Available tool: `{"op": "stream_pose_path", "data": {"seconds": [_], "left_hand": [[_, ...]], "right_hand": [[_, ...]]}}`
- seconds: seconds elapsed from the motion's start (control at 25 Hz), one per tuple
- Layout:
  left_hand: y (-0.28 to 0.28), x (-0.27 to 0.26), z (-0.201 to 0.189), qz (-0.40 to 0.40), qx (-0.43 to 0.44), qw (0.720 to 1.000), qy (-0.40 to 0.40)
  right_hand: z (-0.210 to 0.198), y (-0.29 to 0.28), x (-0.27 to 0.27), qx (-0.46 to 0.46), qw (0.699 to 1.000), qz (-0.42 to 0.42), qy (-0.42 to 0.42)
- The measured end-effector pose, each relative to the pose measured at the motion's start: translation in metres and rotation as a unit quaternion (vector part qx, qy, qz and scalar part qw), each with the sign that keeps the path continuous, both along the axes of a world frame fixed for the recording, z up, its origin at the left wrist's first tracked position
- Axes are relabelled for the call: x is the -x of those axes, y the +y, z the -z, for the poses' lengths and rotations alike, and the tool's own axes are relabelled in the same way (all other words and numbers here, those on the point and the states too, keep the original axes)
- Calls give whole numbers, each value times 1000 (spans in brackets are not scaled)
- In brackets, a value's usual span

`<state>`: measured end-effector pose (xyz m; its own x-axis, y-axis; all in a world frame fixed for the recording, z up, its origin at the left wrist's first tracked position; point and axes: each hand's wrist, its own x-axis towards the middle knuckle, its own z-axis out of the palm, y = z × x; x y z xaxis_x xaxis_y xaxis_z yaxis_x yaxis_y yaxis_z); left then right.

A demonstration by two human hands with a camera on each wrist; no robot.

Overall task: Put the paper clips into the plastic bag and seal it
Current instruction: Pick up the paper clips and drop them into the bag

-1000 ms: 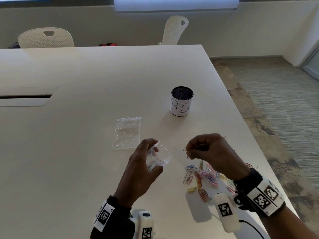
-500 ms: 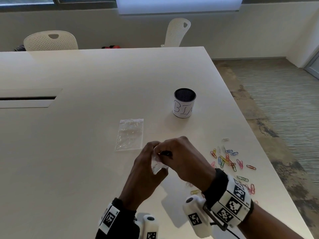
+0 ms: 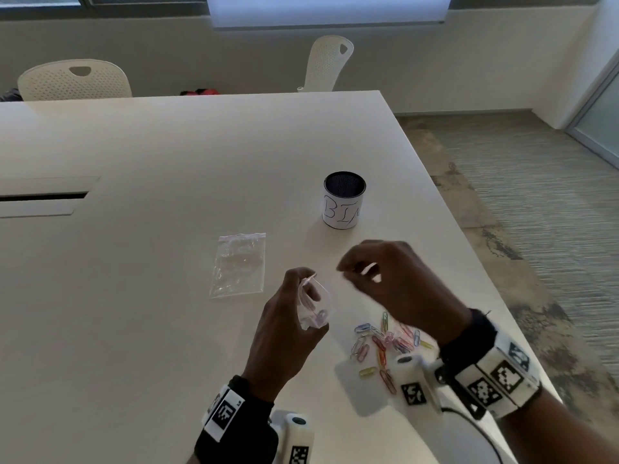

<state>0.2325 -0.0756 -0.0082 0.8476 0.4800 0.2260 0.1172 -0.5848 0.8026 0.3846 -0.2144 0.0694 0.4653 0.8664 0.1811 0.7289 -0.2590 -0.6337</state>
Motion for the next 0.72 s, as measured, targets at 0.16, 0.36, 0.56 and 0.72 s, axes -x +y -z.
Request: {"op": "stream_pose_path", "data": {"seconds": [0.16, 0.36, 0.56, 0.72], "left_hand": [[-3, -3, 1, 20, -4, 1000, 1], [-3, -5, 2, 42, -6, 999, 7], [0, -5, 1, 51, -4, 999, 10], [-1, -5, 1, 55, -6, 998, 11]], "right_hand": [[35, -45, -75, 136, 978, 144, -64], [63, -68, -101, 315, 941, 116, -38], [58, -78, -79, 328, 941, 71, -32], [57, -78, -56, 294, 953, 65, -18]]}}
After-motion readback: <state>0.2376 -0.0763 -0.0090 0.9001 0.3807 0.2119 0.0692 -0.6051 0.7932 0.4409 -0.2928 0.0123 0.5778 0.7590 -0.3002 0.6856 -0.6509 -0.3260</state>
